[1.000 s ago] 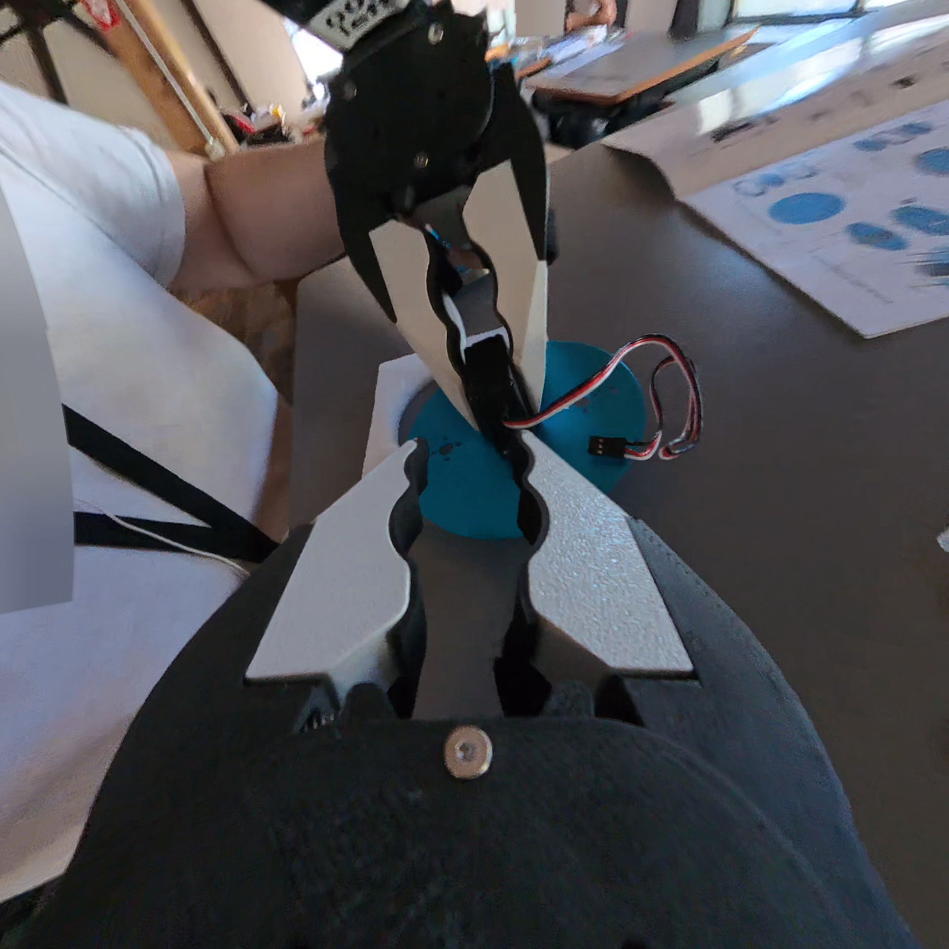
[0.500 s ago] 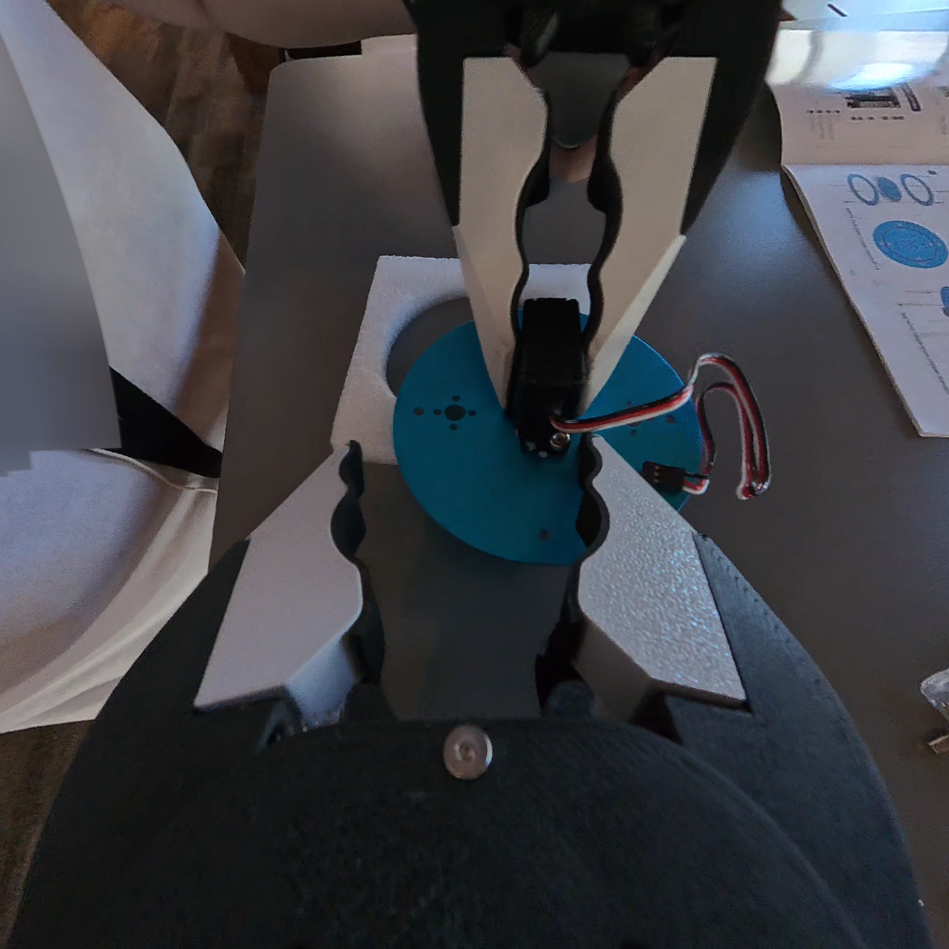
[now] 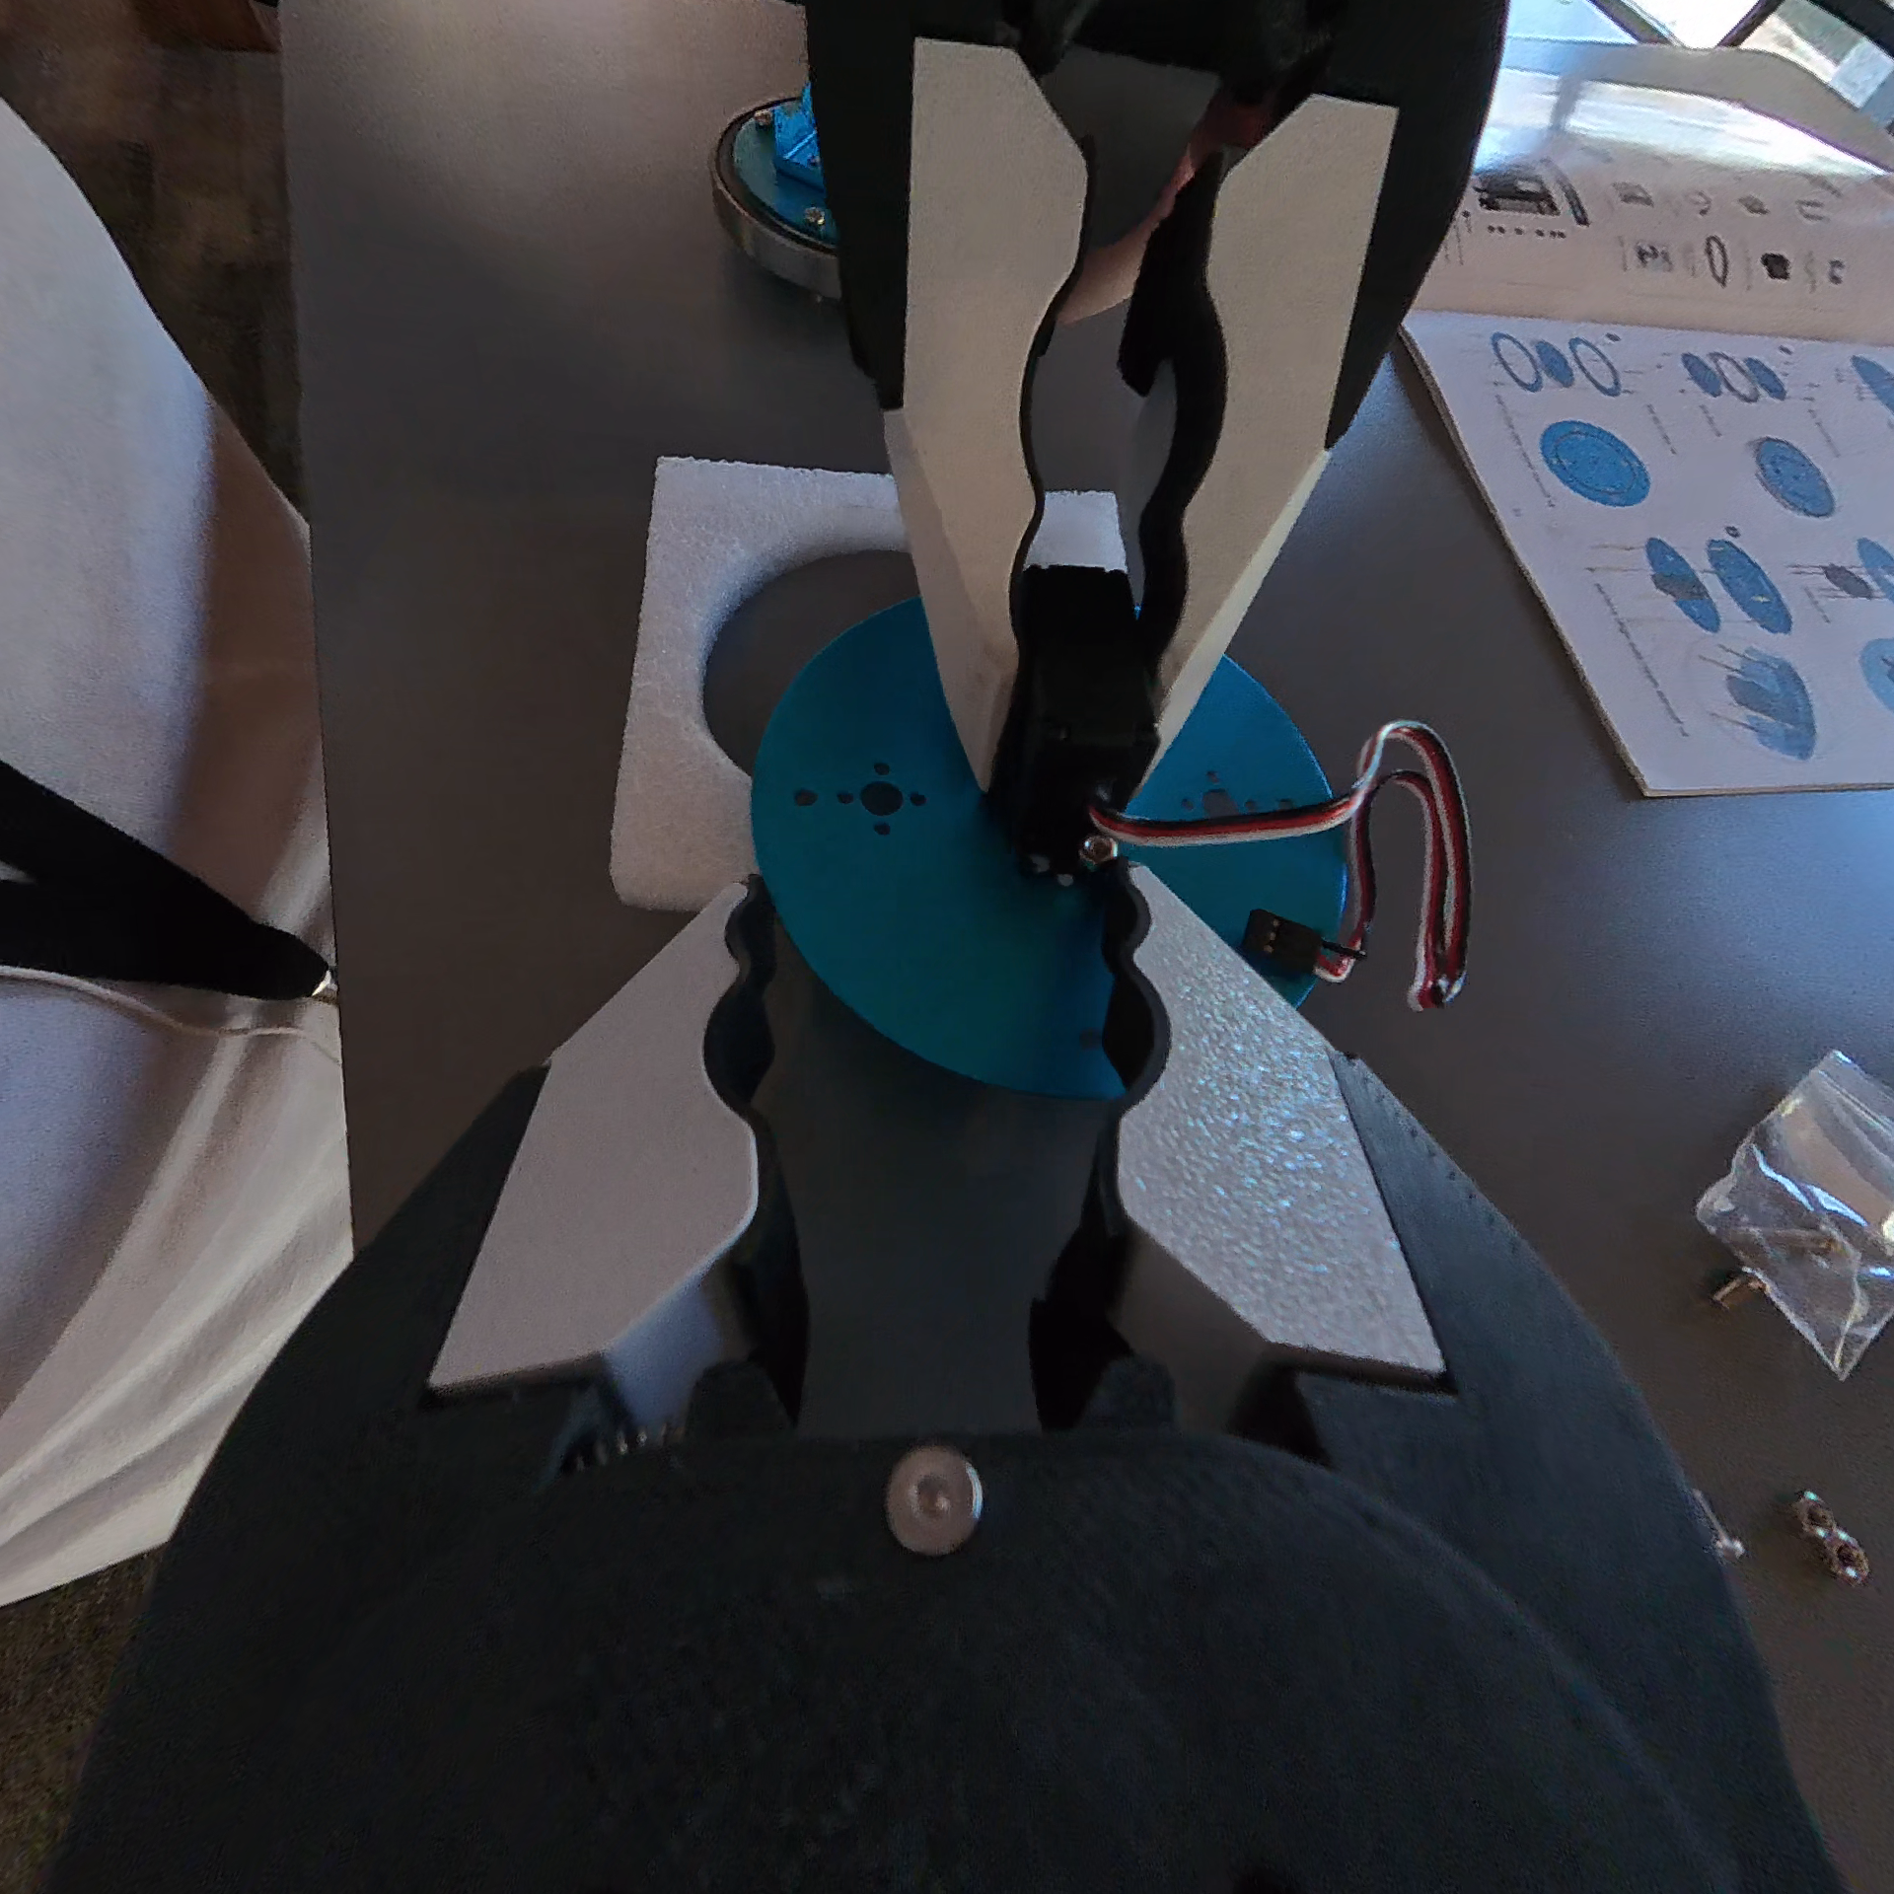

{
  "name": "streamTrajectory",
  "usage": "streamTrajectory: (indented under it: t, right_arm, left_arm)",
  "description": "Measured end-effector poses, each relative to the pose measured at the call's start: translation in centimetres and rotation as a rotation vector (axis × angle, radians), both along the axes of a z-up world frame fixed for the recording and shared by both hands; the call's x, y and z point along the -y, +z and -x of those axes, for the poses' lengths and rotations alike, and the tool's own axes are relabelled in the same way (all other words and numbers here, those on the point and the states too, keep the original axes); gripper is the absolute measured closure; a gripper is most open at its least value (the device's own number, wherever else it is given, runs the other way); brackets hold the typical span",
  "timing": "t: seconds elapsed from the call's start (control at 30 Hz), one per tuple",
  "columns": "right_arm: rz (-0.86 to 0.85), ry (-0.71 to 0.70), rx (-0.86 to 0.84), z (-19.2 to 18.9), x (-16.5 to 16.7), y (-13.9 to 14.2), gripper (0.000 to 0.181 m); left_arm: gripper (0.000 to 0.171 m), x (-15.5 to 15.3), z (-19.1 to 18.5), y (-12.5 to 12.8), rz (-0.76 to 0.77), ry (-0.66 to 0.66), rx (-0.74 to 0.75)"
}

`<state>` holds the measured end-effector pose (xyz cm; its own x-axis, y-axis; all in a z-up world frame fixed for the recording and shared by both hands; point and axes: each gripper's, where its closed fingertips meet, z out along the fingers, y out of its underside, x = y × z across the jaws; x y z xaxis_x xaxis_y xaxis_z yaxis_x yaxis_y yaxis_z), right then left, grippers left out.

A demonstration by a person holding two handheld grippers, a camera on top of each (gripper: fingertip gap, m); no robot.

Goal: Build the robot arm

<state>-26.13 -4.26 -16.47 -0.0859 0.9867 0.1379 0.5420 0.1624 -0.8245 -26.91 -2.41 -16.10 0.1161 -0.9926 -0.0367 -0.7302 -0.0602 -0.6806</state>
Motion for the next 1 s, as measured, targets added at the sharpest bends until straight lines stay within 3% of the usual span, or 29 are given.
streamTrajectory:
  t: [0.1, 0.33, 0.6, 1.0]
  right_arm:
    - [0.036, 0.011, -0.023, -0.3, 0.6, 0.4, 0.140]
    - [0.043, -0.017, -0.038, 0.3, -0.2, 0.6, 0.104]
    - [0.102, -0.034, -0.011, 0.9, -0.2, 0.2, 0.111]
    - [0.059, -0.099, 0.001, 0.8, -0.2, -0.1, 0.112]
  left_arm:
    - [0.149, -0.3, 0.2, 0.1, 0.023, 0.032, 0.007]
    - [0.149, -0.2, 0.2, 0.0, 0.004, 0.009, -0.007]
    - [0.149, -0.4, 0.2, 0.0, 0.022, 0.010, 0.001]
    - [0.148, -0.5, -0.1, -0.1, 0.004, 0.024, 0.027]
